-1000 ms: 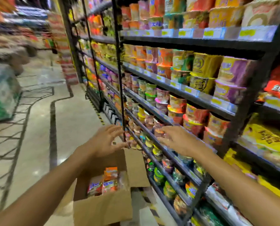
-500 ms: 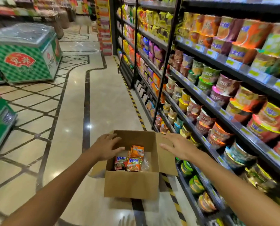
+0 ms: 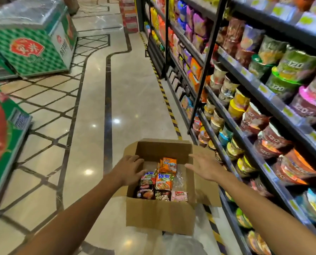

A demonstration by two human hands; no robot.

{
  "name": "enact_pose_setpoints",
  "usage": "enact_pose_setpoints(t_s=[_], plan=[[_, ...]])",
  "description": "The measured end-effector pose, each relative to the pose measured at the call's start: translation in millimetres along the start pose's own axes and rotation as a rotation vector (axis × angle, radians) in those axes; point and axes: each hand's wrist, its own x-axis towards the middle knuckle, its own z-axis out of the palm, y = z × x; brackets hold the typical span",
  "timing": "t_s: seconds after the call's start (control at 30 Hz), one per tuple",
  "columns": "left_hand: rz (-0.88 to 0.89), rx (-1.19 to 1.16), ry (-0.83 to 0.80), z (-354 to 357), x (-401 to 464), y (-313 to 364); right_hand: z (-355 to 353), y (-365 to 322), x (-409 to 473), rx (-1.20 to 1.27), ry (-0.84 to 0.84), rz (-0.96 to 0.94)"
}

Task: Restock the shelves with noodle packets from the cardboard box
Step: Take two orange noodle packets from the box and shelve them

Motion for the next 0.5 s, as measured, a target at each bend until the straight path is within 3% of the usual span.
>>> enact_pose_setpoints(t_s=[0.27, 0.5], plan=[[-0.001, -0.093, -0.134, 17, 144, -6, 4, 55, 129, 0.043, -0.049, 0.041], [0.042, -0.183, -0.191, 83, 269, -24, 60, 85, 225, 0.123, -0.07, 0.168]])
